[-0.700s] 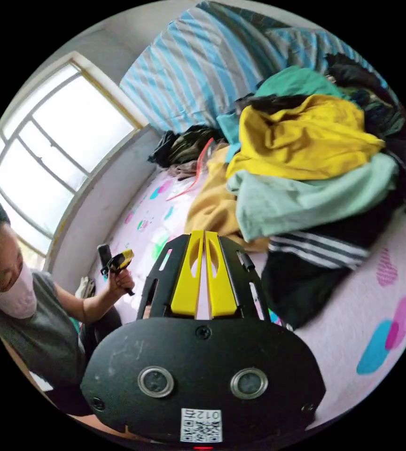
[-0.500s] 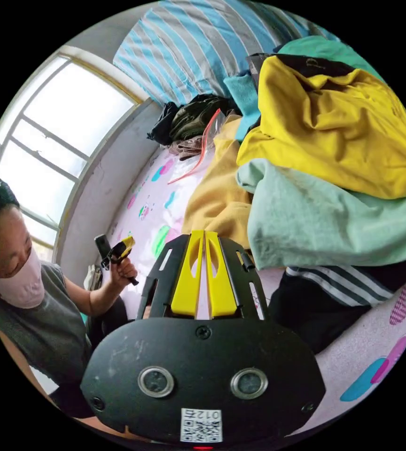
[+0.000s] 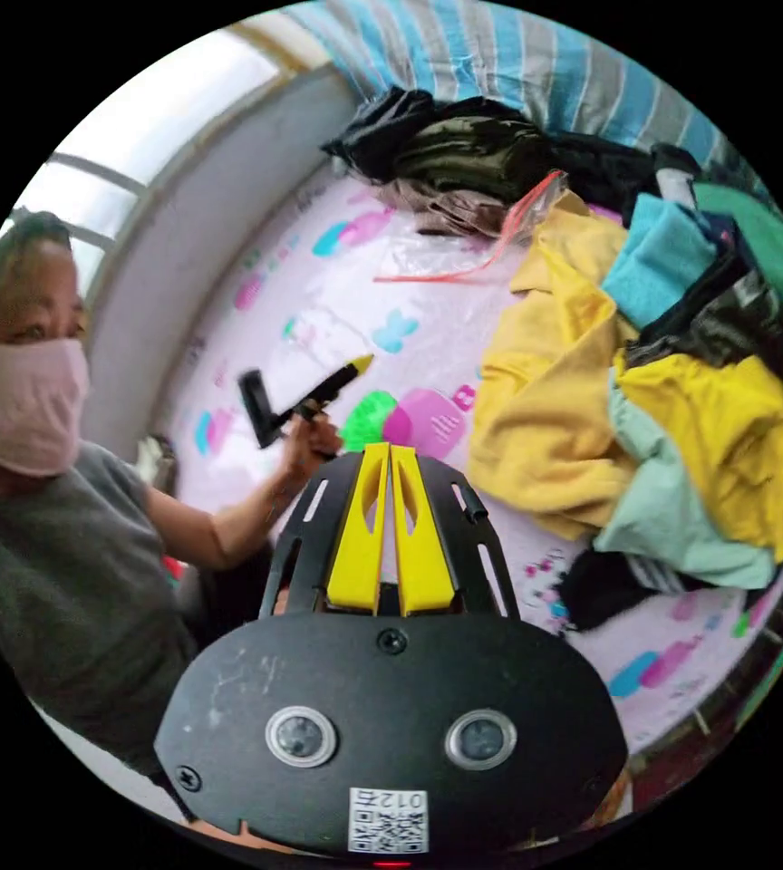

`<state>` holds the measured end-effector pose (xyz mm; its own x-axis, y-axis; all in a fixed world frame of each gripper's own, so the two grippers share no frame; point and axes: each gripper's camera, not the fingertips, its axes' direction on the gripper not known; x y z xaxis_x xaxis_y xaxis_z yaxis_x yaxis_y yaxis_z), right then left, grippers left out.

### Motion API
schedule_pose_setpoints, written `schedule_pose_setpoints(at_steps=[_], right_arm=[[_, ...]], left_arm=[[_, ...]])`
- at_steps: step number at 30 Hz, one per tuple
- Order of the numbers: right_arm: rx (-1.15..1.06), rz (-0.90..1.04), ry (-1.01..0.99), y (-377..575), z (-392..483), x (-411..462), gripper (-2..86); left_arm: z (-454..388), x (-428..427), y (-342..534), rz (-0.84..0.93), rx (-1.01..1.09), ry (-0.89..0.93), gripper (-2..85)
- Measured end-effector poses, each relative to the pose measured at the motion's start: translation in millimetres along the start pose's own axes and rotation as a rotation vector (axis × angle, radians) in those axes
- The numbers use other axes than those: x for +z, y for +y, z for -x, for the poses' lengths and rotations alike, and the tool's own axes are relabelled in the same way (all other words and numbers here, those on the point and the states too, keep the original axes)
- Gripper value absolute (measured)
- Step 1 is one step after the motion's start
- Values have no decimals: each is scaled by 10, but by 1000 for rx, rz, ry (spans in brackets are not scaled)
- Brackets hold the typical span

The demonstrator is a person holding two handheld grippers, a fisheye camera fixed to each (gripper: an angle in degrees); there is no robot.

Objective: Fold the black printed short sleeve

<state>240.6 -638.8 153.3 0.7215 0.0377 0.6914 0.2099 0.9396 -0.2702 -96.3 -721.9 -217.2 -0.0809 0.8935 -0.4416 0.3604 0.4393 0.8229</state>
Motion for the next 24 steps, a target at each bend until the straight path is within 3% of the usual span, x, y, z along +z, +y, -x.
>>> schedule_pose_setpoints(at_steps=[4,9,18,22,24], right_arm=[[-77,84,199,-659,-136,456,52],[-162,73,222,-1071,-129,805,63],[-103,-201,484,-782,-546,-74,66],[-130,-438,797,-684,-607,-752,97],[-117,-377,767,-748,-794,-830,122]], left_arm=[[31,12,-75,60,-8,88,9],[-145,-70,-11,78,53,-12,10],[-848,148,322,152,241,-140,10],[-1154,235,593,163,275,-157,10],[-1368,303,774,175,283,-110,10]])
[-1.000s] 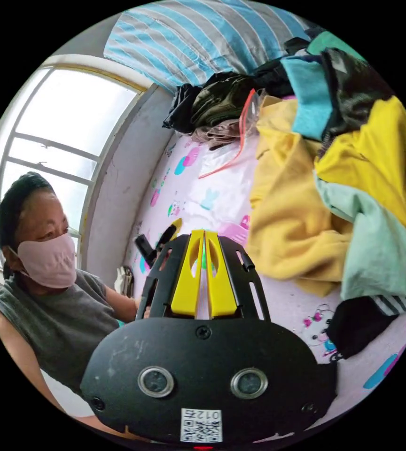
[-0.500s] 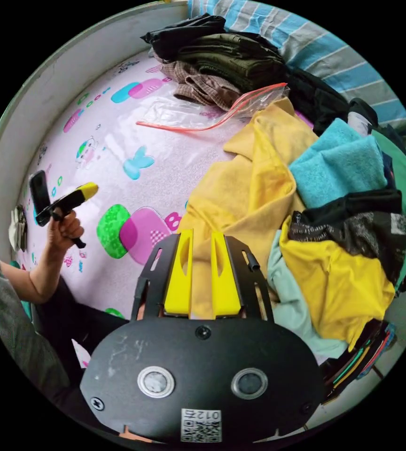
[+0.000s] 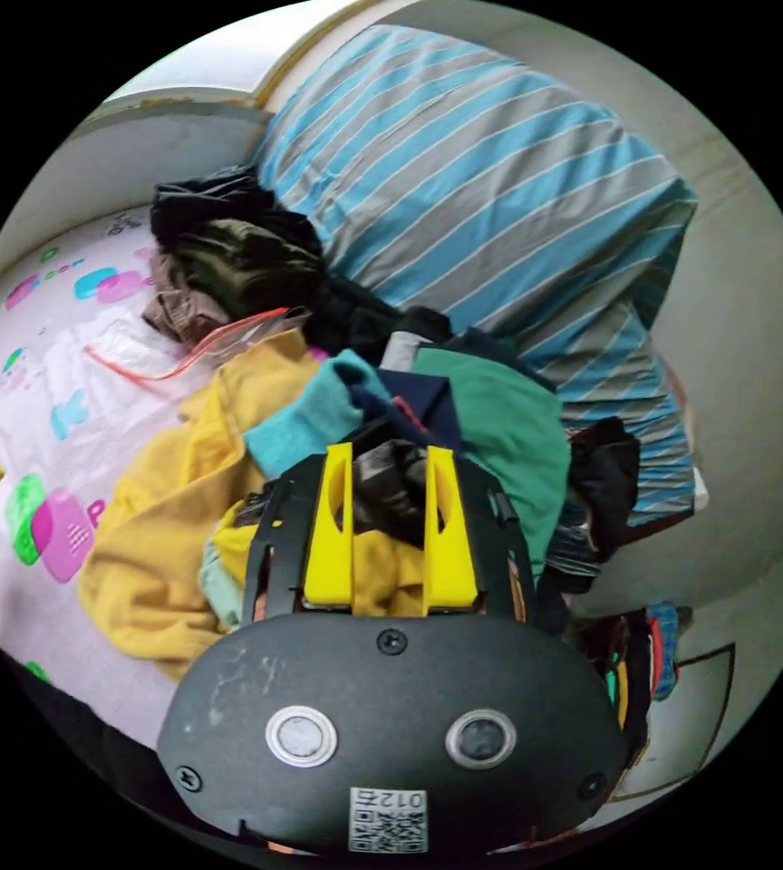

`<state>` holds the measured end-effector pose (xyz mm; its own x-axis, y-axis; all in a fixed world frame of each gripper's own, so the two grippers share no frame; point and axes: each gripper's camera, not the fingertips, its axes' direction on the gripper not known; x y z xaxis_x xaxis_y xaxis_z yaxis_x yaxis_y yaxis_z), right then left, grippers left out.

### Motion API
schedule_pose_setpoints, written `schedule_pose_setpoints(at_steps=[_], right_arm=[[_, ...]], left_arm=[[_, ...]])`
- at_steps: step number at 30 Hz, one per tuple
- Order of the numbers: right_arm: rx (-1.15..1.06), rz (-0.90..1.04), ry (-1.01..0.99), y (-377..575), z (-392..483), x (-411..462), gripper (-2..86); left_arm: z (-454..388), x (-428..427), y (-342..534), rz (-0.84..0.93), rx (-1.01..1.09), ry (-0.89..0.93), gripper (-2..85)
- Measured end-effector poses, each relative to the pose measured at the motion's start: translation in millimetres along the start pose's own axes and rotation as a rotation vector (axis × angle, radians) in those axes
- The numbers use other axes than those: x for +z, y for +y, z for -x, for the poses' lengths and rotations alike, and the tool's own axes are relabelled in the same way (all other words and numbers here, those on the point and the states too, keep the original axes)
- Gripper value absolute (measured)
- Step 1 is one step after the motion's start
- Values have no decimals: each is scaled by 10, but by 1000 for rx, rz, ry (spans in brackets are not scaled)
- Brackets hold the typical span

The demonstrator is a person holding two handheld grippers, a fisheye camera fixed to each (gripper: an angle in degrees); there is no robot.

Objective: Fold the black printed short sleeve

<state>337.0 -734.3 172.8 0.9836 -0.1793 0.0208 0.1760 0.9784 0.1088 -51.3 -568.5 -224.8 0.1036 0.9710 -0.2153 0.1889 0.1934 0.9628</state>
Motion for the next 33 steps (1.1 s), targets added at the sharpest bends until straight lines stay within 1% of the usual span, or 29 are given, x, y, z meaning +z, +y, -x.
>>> schedule_pose_setpoints(at_steps=[1,2,3,4,5,7,8,9,10,11,13,14,17,18,21,25,29,33], right_arm=[[-2,70,-66,16,-71,126,120],[-10,107,-89,38,-83,196,119],[-33,181,-104,98,-80,301,46],[29,129,-108,161,-135,205,6],[68,61,-152,196,-186,89,2],[293,-93,-404,359,-497,-300,-7],[339,-120,-456,414,-567,-388,-7],[405,-168,-555,521,-685,-571,-8],[437,-216,-612,623,-759,-807,-9],[437,-233,-627,667,-777,-940,-9],[409,-292,-612,847,-804,-1513,-9],[407,-303,-602,897,-820,-1649,-9],[466,-401,-620,1213,-1007,-2302,-9],[486,-463,-635,1338,-1092,-2587,-9],[444,-612,-673,1572,-1186,-3342,-10],[336,-693,-727,1775,-1146,-4168,-9],[266,-738,-828,1985,-1058,-4547,-10],[159,-789,-1029,2235,-863,-4787,-10]], left_arm=[[-75,19,30,5,8,8,10],[-229,64,95,33,29,6,11],[-376,111,163,76,41,-5,11],[-449,127,198,93,46,-10,11],[-590,147,265,116,59,-14,12],[-788,151,355,124,69,-34,15],[-902,147,409,111,51,-50,18],[-1015,146,446,96,29,-32,22],[-1080,148,458,89,24,-19,25],[-1241,154,471,86,26,-18,31],[-1560,124,471,76,64,-81,42],[-1785,82,460,73,77,-128,51],[-2385,-147,405,23,134,-151,72],[-2619,-262,381,-1,161,-169,79],[-3150,-533,314,-54,215,-218,96],[-3669,-781,235,-117,234,-251,118],[-4097,-1041,276,-173,205,-262,131],[-4464,-1258,427,-194,192,-316,124]])
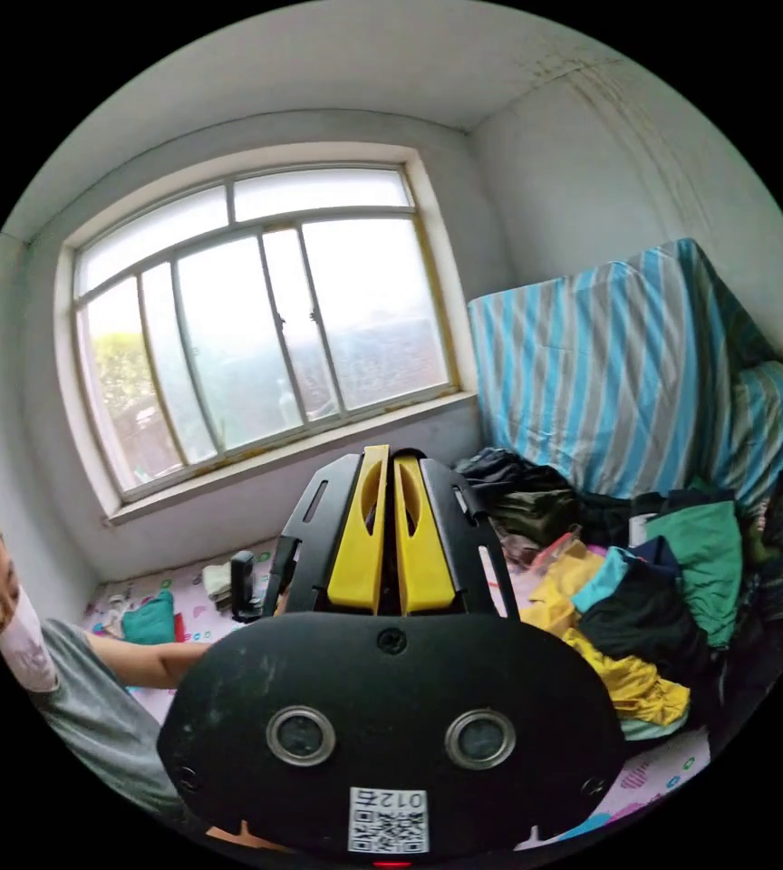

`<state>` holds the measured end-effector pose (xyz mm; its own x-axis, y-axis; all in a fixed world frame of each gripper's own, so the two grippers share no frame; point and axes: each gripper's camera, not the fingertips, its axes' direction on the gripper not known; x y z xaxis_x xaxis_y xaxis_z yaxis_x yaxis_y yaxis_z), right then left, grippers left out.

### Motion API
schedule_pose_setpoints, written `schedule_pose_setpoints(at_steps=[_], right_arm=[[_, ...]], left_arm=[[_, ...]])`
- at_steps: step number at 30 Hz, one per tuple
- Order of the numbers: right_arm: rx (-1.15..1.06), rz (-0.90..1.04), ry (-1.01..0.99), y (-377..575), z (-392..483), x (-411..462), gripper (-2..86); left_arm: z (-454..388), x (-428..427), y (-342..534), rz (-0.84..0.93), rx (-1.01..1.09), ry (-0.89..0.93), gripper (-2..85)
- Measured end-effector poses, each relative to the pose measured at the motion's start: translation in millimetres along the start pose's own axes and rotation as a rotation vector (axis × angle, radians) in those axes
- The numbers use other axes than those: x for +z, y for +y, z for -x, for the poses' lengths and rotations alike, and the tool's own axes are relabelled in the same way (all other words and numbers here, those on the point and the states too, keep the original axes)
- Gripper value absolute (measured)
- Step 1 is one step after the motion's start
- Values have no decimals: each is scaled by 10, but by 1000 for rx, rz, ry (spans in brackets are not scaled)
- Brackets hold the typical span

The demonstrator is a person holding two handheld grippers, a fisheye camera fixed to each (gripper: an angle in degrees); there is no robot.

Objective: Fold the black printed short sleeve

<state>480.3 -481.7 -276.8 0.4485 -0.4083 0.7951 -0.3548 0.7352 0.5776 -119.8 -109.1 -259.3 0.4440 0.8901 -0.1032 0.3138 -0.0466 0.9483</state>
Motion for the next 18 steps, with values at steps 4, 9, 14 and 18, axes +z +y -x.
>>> schedule_pose_setpoints(at_steps=[4,9,14,18], right_arm=[[-61,11,-160,133,385,-17,-10],[-92,25,-204,209,630,-63,-10],[-81,-10,-207,258,700,-173,-10],[-86,-7,-171,304,710,-162,-10]], left_arm=[[-251,-185,45,26,29,-8,76],[-533,-542,160,14,4,-36,24],[-785,-926,129,14,56,-98,12],[-846,-1260,83,-2,93,-164,8]])
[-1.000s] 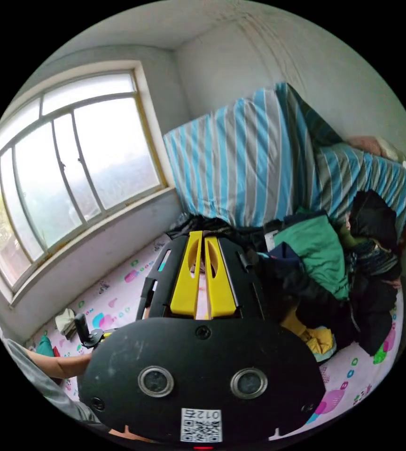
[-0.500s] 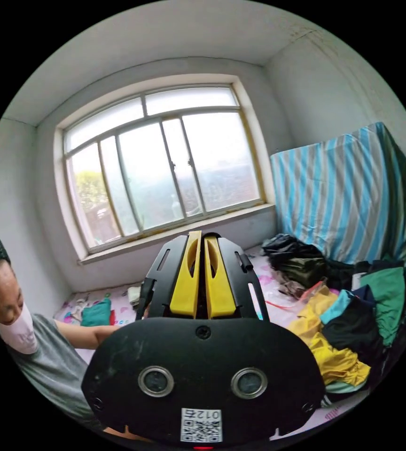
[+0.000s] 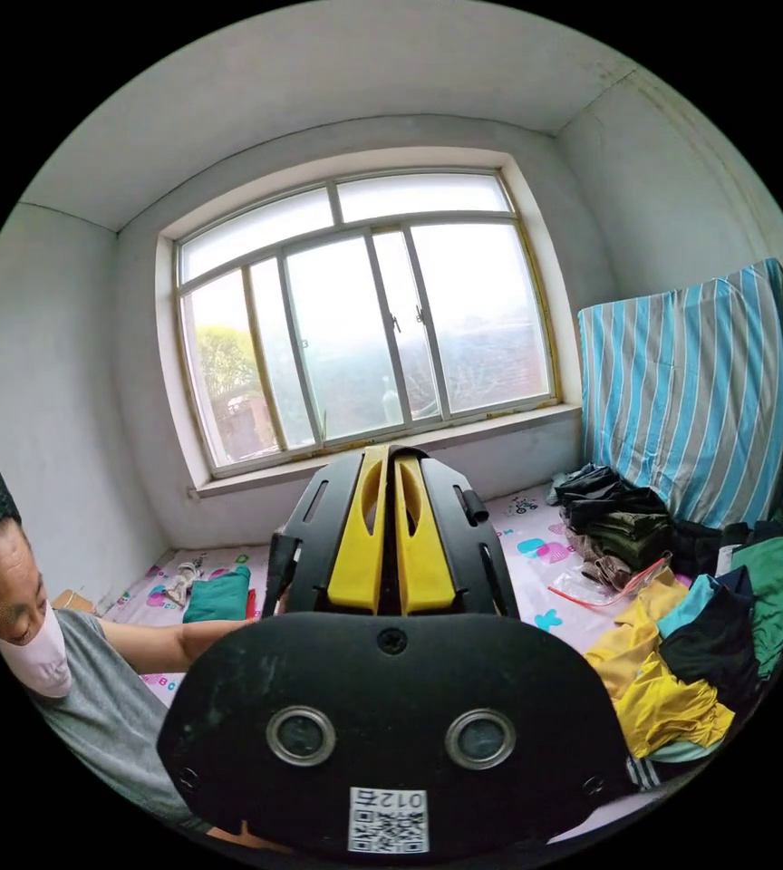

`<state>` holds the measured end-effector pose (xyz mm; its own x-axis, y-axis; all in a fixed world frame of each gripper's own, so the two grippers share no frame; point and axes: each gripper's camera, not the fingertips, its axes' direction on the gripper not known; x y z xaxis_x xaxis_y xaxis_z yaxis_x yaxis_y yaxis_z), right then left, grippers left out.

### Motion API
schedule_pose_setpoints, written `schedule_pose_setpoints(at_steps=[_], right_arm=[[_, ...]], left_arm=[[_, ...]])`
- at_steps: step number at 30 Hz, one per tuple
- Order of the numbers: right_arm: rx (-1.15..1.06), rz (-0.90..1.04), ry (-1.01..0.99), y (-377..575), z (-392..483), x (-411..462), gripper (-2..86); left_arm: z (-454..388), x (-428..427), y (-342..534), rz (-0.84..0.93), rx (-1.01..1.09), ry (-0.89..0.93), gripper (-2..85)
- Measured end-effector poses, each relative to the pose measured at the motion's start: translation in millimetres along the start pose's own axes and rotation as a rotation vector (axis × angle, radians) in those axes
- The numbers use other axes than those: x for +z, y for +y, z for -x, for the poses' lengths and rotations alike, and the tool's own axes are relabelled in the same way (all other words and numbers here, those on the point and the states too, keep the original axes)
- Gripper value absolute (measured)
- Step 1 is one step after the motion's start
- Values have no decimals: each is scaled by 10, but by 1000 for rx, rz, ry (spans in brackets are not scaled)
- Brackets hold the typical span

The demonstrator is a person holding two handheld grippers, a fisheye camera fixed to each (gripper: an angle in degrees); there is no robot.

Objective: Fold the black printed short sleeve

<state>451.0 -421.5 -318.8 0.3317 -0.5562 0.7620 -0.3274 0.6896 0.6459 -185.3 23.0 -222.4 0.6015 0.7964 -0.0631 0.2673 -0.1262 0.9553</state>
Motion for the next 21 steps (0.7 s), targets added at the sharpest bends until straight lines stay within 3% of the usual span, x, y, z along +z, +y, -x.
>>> schedule_pose_setpoints(at_steps=[8,13,21], right_arm=[[19,109,60,176,-401,460,-10],[141,221,75,494,-1230,1105,-10],[386,578,121,1462,-3177,2863,-4]], left_arm=[[339,-287,-5,3,8,-52,8],[776,-28,-129,55,-26,-64,9],[2018,1499,-29,411,-244,-97,7]])
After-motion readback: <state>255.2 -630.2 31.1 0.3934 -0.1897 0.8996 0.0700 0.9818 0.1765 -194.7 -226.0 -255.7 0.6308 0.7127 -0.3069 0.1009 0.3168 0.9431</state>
